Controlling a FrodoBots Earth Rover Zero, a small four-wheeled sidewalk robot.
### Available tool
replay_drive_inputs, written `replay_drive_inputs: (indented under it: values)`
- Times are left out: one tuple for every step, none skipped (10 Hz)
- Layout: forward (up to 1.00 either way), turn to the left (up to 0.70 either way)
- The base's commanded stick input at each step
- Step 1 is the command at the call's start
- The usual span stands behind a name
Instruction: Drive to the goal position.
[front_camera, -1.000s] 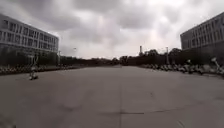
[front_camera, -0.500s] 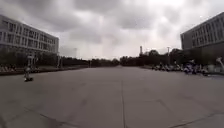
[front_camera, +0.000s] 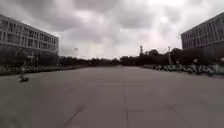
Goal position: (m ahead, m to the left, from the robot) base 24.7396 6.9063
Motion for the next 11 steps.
replay_drive_inputs:
  values:
    - [0.70,0.00]
    - [0.70,0.00]
    - [0.70,0.00]
    - [0.70,0.00]
    - [0.70,0.00]
    - [0.70,0.00]
    - [0.70,0.00]
    - [0.70,0.00]
    - [0.70,0.00]
    - [0.70,0.00]
    - [0.70,0.00]
